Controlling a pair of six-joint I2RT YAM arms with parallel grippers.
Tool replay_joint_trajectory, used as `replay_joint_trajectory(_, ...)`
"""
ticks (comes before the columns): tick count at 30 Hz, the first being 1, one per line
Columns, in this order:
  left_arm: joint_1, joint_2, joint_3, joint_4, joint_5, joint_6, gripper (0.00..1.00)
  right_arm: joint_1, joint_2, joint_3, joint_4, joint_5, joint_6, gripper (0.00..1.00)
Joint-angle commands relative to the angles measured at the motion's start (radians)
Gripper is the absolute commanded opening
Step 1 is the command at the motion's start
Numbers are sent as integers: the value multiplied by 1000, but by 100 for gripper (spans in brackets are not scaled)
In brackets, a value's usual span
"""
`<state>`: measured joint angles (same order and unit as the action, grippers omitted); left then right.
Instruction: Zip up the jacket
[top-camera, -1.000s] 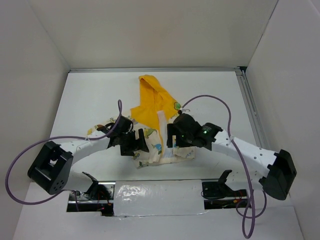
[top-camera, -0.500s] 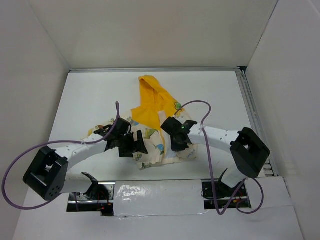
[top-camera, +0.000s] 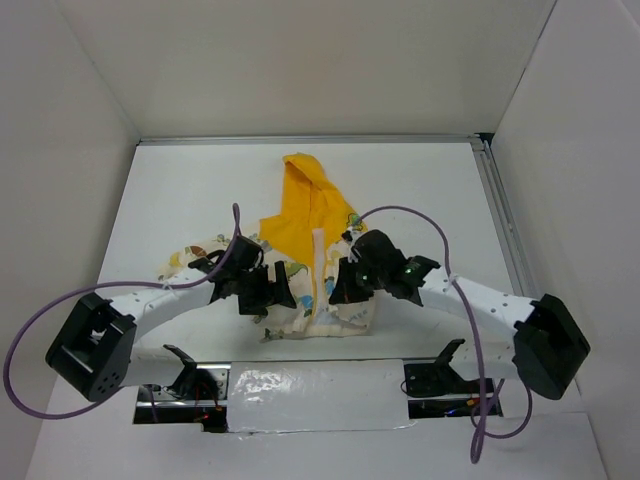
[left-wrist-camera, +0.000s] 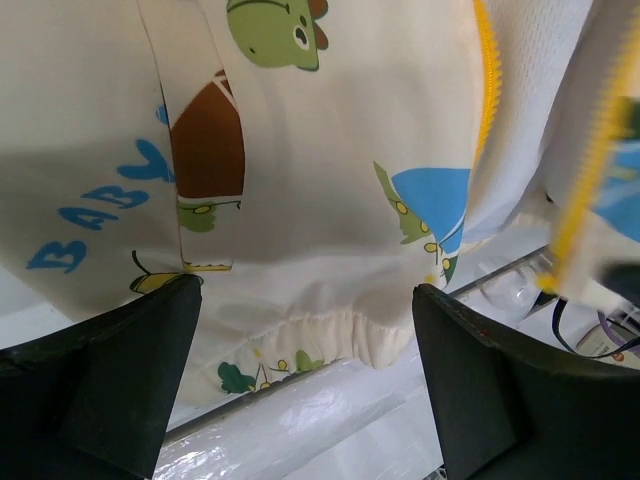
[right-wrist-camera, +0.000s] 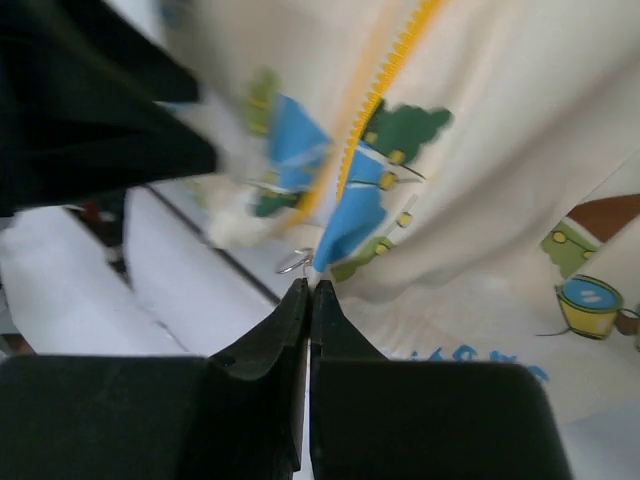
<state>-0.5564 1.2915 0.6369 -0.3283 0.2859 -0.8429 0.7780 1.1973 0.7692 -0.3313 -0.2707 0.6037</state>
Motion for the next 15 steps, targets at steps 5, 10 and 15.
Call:
replay_joint_trajectory(5,-10,37,47,9,10,-5,99,-126,148,-195,137,-65,-21,6)
replay_joint_trajectory(10,-16,31,55,-9,-11,-8,99,-132,174,-202,127,-44,-28,42)
replay_joint_trajectory(15,-19,9,44,-14,-10,-7,99,-105,122,-192,127,-90,-41,54)
